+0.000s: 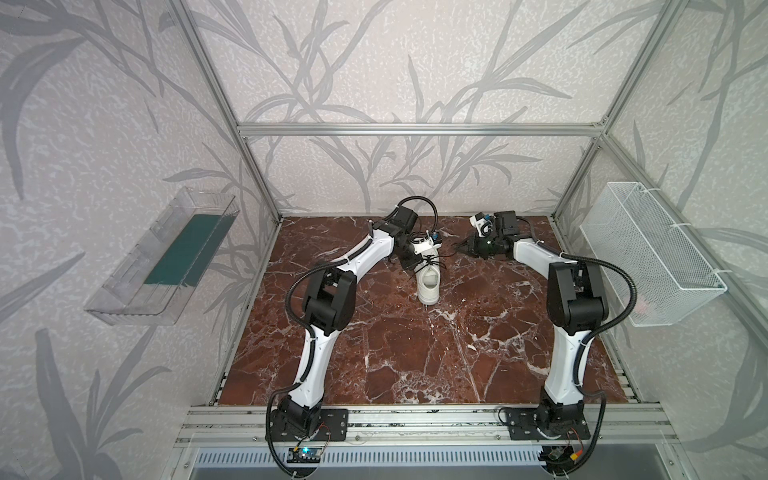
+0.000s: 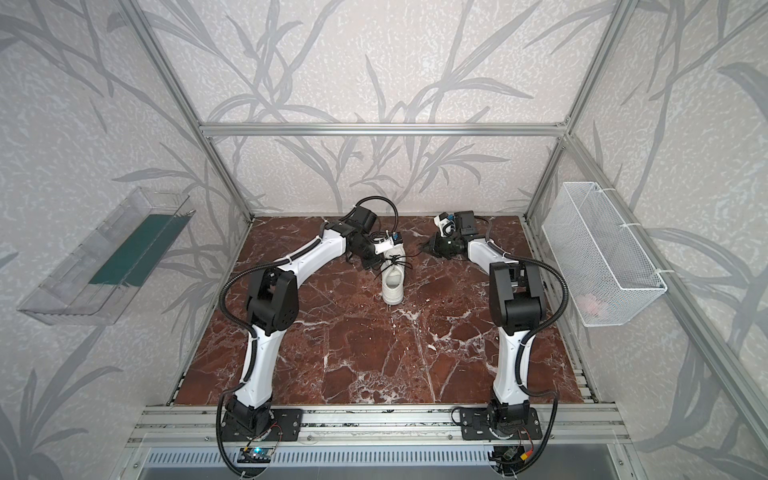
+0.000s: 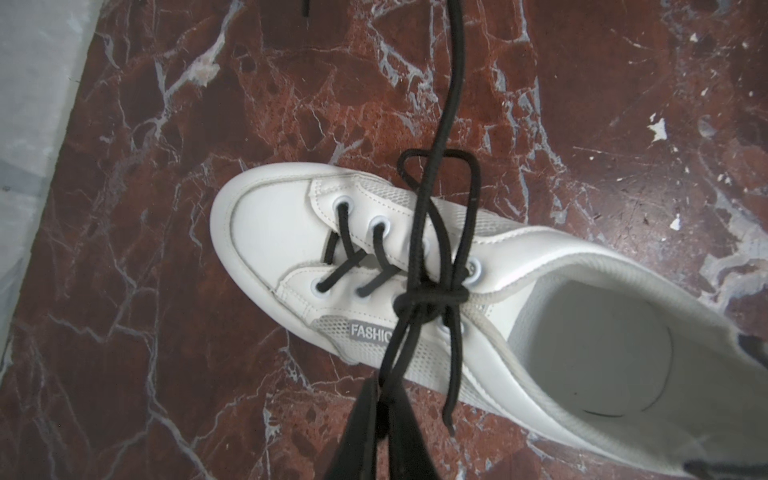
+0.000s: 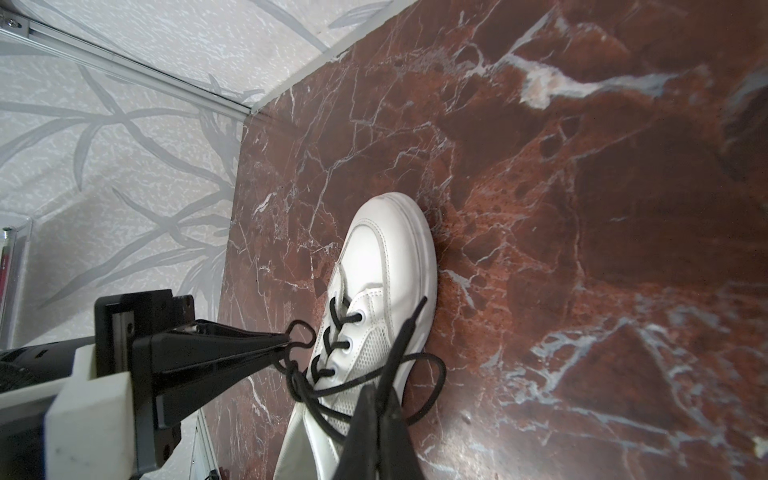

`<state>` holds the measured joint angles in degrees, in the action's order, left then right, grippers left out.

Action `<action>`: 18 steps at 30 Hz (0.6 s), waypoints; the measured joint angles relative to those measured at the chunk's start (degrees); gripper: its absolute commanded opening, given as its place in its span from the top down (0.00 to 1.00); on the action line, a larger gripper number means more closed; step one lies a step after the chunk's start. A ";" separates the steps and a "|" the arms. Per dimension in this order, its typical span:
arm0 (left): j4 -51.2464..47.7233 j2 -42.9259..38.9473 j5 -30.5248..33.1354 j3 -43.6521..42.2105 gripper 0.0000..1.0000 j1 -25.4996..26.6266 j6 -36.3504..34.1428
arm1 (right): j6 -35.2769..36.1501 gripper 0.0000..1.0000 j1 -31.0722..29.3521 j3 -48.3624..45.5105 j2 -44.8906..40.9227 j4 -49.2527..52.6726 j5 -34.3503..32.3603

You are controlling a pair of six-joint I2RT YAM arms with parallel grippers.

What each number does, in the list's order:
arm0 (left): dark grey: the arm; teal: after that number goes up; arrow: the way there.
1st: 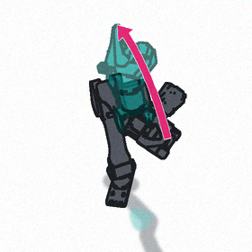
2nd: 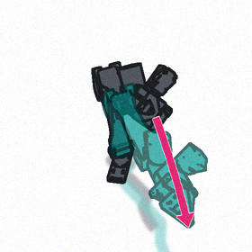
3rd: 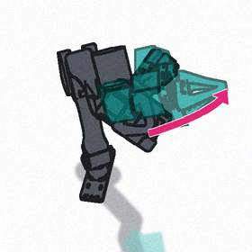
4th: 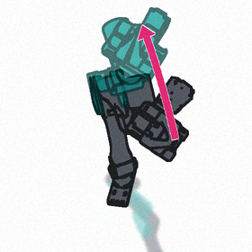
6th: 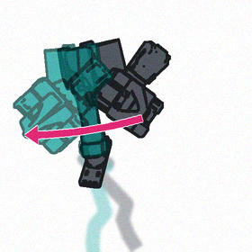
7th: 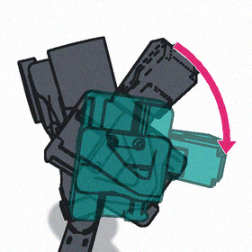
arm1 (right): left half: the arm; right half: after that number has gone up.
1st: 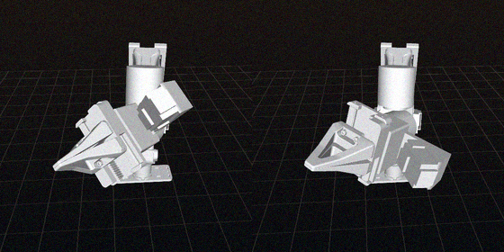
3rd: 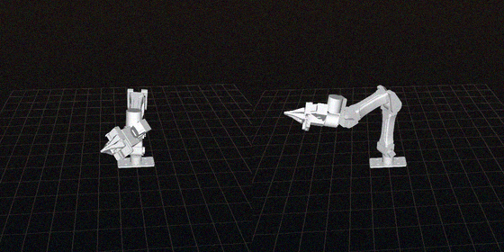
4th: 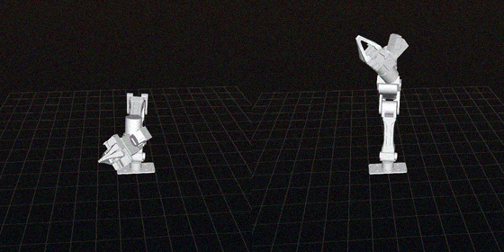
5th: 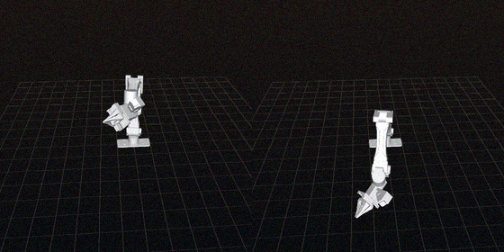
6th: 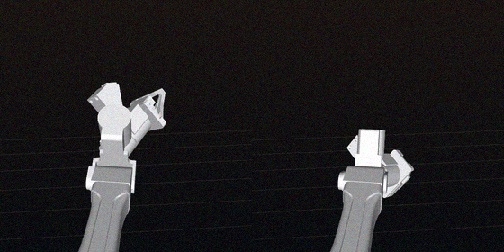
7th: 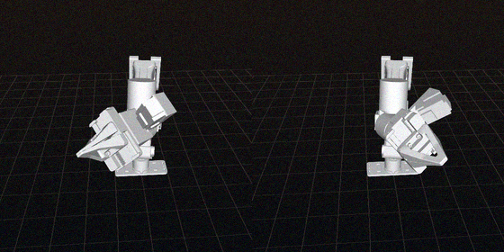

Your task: Tie the shoes

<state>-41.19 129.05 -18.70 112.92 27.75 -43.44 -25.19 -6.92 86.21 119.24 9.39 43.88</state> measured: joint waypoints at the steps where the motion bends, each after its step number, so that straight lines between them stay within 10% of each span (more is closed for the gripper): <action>1: -0.39 0.17 0.07 0.55 0.96 0.00 -0.09 | 0.02 1.00 0.11 0.00 0.00 0.00 0.02; 8: -1.77 0.33 0.15 2.12 0.79 0.00 -0.46 | 0.20 1.00 1.05 0.00 0.00 0.13 0.13; 18: -2.54 0.37 0.46 2.12 1.00 0.00 -0.48 | 0.26 1.00 1.31 0.00 0.02 0.33 0.15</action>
<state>-43.72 129.43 -18.24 115.04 27.75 -43.92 -24.93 -5.61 86.21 119.26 9.72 44.03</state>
